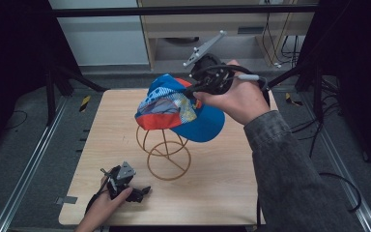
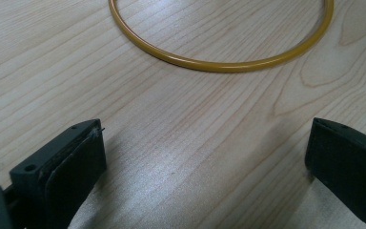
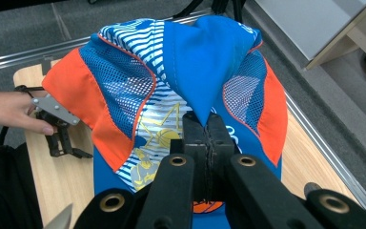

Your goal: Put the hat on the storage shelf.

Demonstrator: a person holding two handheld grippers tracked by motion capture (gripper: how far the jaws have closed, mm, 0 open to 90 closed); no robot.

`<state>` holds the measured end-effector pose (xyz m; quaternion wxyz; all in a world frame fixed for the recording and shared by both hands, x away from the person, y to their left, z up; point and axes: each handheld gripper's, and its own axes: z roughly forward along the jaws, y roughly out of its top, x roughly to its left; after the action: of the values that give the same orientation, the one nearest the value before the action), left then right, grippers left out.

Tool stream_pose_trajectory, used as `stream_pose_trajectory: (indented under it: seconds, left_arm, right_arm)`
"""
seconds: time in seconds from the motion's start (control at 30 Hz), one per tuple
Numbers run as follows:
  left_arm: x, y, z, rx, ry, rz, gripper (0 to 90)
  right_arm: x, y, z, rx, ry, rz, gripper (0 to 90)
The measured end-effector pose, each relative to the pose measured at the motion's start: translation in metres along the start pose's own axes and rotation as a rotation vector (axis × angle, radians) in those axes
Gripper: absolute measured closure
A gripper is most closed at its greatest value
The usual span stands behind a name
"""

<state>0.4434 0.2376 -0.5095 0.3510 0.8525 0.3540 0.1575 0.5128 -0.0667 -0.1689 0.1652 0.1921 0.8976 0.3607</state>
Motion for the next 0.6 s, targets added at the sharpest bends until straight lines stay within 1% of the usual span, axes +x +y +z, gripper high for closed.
stream_pose_trajectory:
  seconds: [0.1,0.17,0.23,0.47,0.6]
  left_arm:
    - [0.0,0.0,0.0,0.0,0.0,0.0,0.0]
    - [0.0,0.0,0.0,0.0,0.0,0.0,0.0]
    - [0.0,0.0,0.0,0.0,0.0,0.0,0.0]
    - [0.0,0.0,0.0,0.0,0.0,0.001,0.0]
    - [0.0,0.0,0.0,-0.001,-0.001,-0.001,0.0]
  right_arm:
    - [-0.001,0.003,0.008,0.009,0.002,-0.002,90.0]
    - [-0.001,0.006,0.012,0.006,0.006,0.001,90.0]
    - [0.0,0.009,0.015,0.006,0.007,-0.005,90.0]
    - [0.003,0.017,0.021,0.013,0.023,-0.021,90.0]
    - [0.004,0.019,0.025,0.021,0.03,-0.023,90.0]
